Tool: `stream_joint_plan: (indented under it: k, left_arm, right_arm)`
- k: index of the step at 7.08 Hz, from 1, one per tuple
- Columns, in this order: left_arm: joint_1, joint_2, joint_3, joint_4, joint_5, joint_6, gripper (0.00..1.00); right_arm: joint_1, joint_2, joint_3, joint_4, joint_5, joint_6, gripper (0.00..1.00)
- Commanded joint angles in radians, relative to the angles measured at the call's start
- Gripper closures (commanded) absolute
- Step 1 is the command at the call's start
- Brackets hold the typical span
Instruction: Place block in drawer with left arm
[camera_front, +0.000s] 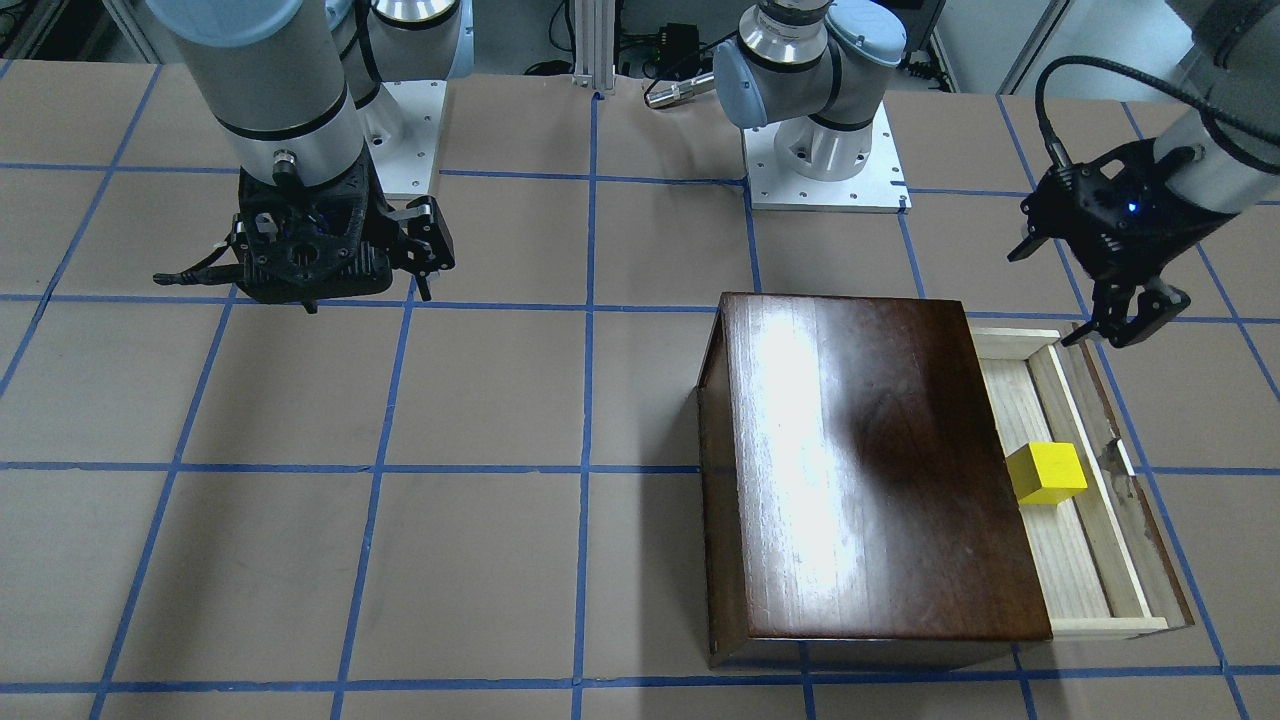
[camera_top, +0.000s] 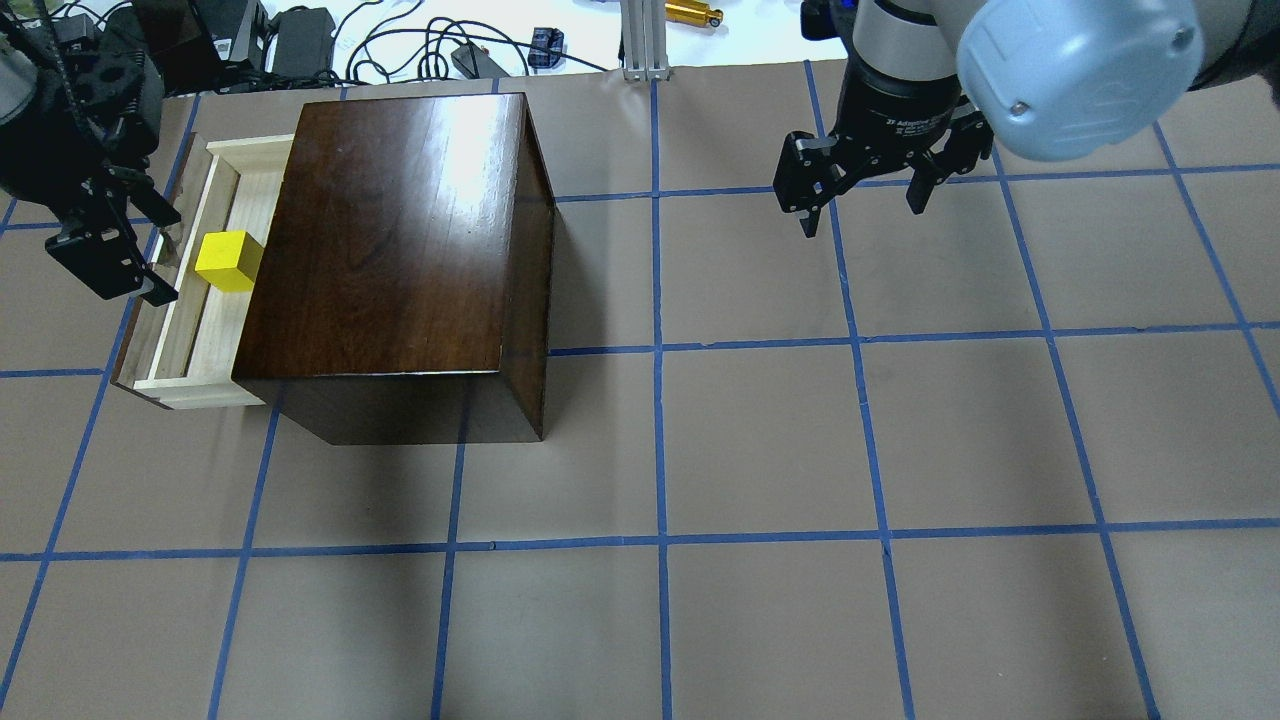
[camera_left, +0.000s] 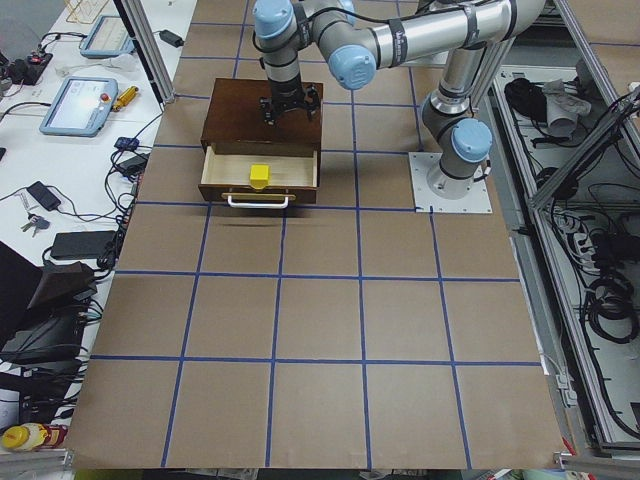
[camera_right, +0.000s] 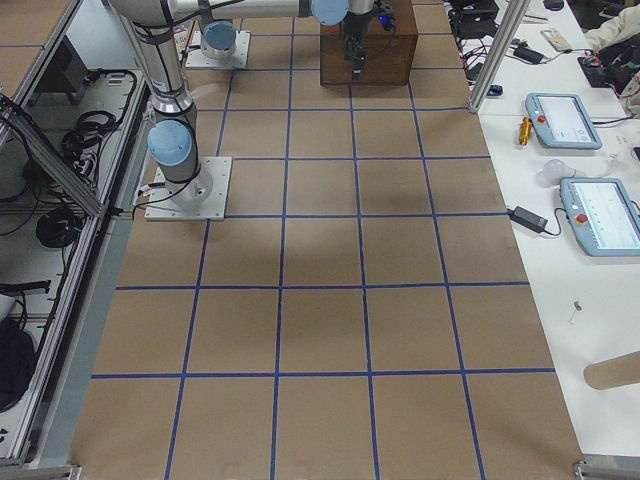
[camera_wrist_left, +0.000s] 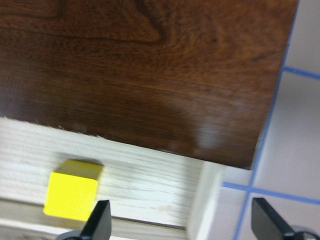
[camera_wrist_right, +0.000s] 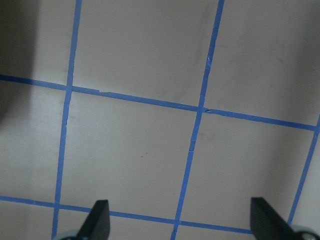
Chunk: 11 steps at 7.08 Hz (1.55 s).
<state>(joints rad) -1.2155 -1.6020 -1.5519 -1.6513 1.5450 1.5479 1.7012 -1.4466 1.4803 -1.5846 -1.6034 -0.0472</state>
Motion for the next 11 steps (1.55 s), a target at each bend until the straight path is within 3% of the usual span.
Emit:
stream_joint_plan:
  k: [1, 2, 4, 7, 11]
  left_arm:
    - [-0.028, 0.062, -0.001, -0.031, 0.017, -0.334, 0.0]
    - [-0.097, 0.062, 0.003, -0.033, 0.017, -0.421, 0.0]
    - [-0.227, 0.066, 0.006, -0.024, 0.018, -0.921, 0.0]
    - [-0.346, 0.057, -0.002, 0.007, 0.017, -1.525, 0.0]
    - [-0.381, 0.054, -0.005, 0.045, 0.017, -1.579, 0.0]
  right_arm:
    - [0.0, 0.0, 0.0, 0.0, 0.0, 0.0, 0.0]
    - [0.0, 0.0, 0.0, 0.0, 0.0, 0.0, 0.0]
    - [0.0, 0.0, 0.0, 0.0, 0.0, 0.0, 0.0]
    - [0.0, 0.0, 0.0, 0.0, 0.0, 0.0, 0.0]
    - [0.0, 0.0, 0.0, 0.0, -0.001, 0.001, 0.0]
